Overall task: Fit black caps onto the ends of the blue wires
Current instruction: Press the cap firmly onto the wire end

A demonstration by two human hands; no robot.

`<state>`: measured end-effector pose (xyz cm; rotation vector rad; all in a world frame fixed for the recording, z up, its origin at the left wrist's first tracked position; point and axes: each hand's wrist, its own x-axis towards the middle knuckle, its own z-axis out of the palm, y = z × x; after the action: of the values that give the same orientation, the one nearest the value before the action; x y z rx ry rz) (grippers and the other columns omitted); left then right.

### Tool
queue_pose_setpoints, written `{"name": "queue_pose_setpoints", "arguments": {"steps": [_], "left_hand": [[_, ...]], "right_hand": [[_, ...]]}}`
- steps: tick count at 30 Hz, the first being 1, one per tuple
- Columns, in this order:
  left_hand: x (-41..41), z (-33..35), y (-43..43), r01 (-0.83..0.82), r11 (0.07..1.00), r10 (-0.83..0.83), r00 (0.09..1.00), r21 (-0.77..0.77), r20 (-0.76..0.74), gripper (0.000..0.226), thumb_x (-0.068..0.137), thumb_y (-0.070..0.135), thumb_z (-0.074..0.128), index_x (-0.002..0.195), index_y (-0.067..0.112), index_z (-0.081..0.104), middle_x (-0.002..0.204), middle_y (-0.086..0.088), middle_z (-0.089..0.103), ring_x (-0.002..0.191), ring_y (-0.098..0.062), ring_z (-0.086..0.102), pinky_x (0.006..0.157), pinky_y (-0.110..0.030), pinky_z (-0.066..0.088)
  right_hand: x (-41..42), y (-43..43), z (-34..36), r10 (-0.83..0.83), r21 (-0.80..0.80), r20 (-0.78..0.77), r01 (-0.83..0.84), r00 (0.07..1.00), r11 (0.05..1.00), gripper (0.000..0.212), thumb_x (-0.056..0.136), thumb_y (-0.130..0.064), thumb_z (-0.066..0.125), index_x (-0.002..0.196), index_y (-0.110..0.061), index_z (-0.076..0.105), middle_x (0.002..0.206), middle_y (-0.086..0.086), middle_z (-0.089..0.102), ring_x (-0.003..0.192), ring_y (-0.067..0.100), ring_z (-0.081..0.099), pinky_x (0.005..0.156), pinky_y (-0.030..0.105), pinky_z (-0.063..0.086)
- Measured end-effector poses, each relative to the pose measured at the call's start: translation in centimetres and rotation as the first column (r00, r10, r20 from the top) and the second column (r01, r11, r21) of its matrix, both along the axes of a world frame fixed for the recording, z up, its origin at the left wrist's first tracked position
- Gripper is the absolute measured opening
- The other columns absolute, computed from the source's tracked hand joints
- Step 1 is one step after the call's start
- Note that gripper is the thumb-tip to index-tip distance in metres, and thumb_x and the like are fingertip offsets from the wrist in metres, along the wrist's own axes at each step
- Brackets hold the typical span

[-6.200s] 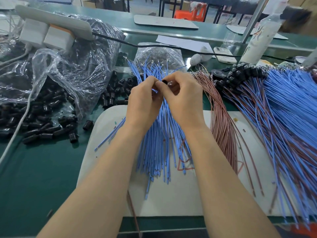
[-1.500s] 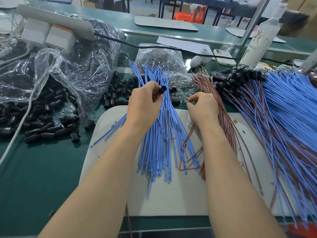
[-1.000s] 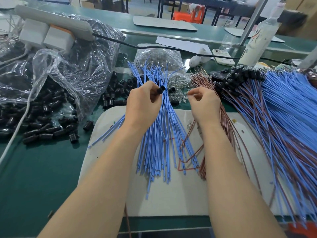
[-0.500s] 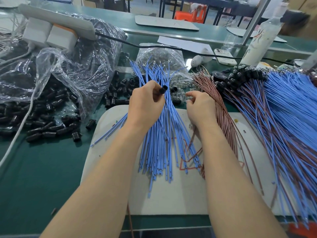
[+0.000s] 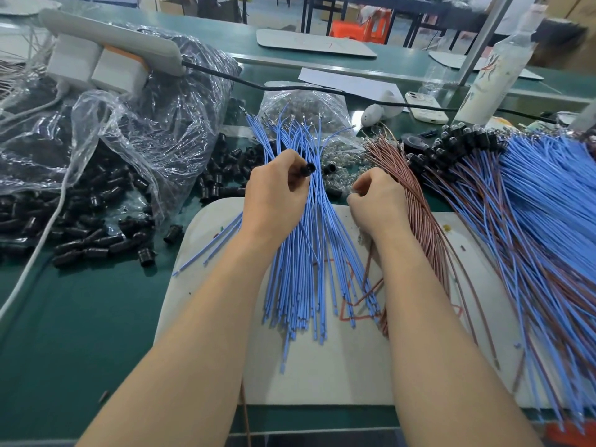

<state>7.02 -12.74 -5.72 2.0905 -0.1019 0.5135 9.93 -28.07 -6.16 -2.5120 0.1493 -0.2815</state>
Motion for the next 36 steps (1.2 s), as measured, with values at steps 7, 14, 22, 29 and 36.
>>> {"name": "queue_pose_setpoints", "arguments": {"steps": [7, 14, 22, 29, 36], "left_hand": [[0.1, 0.0, 0.1, -0.004, 0.998, 0.004, 1.000, -0.056, 0.011, 0.006, 0.088, 0.008, 0.063, 0.090, 0.013, 0.061, 0.079, 0.003, 0.065, 0.081, -0.015, 0.065, 0.082, -0.034, 0.054], [0.2, 0.1, 0.1, -0.019, 0.991, 0.020, 1.000, -0.132, 0.005, 0.003, 0.087, 0.010, 0.064, 0.089, 0.011, 0.062, 0.081, 0.002, 0.068, 0.080, -0.012, 0.066, 0.081, -0.026, 0.053], [0.2, -0.1, 0.1, -0.029, 0.997, 0.030, 0.999, -0.068, 0.011, 0.003, 0.088, 0.008, 0.060, 0.090, 0.009, 0.062, 0.080, -0.005, 0.069, 0.078, -0.023, 0.065, 0.078, -0.038, 0.053], [0.4, -0.4, 0.1, -0.071, 0.997, 0.071, 0.997, -0.007, 0.021, 0.008, 0.087, 0.008, 0.056, 0.088, 0.013, 0.062, 0.079, -0.003, 0.069, 0.077, -0.025, 0.064, 0.076, -0.041, 0.053], [0.4, -0.3, 0.1, -0.086, 0.996, 0.085, 0.996, 0.038, 0.017, 0.010, 0.087, 0.008, 0.055, 0.089, 0.014, 0.063, 0.082, -0.001, 0.070, 0.078, -0.022, 0.065, 0.076, -0.041, 0.054]], "right_hand": [[0.0, 0.1, 0.0, 0.063, -0.060, -0.042, -0.066, 0.997, 0.996, 0.036, 0.087, -0.012, 0.053, 0.120, -0.025, 0.059, 0.108, 0.008, 0.063, 0.098, 0.026, 0.058, 0.083, 0.035, 0.050], [-0.2, -0.1, -0.1, 0.006, -0.003, 0.048, -0.006, 0.999, 1.000, 0.017, 0.089, -0.014, 0.058, 0.104, -0.019, 0.063, 0.098, 0.002, 0.065, 0.084, 0.016, 0.055, 0.071, 0.026, 0.042], [-2.5, 2.0, 3.3, 0.190, 0.557, 0.374, -0.384, 0.908, 0.736, 0.007, 0.089, -0.010, 0.065, 0.092, -0.015, 0.068, 0.082, -0.005, 0.071, 0.081, 0.008, 0.068, 0.080, 0.023, 0.055], [-2.9, 2.8, 3.5, 0.217, 0.457, 0.381, -0.387, 0.899, 0.800, 0.007, 0.087, -0.008, 0.067, 0.092, -0.012, 0.070, 0.085, 0.000, 0.071, 0.082, 0.012, 0.068, 0.084, 0.030, 0.055], [-3.0, 3.1, 3.4, 0.248, 0.369, 0.351, -0.377, 0.903, 0.850, 0.007, 0.086, -0.009, 0.068, 0.092, -0.011, 0.072, 0.081, -0.005, 0.069, 0.078, 0.005, 0.066, 0.083, 0.023, 0.054]]}}
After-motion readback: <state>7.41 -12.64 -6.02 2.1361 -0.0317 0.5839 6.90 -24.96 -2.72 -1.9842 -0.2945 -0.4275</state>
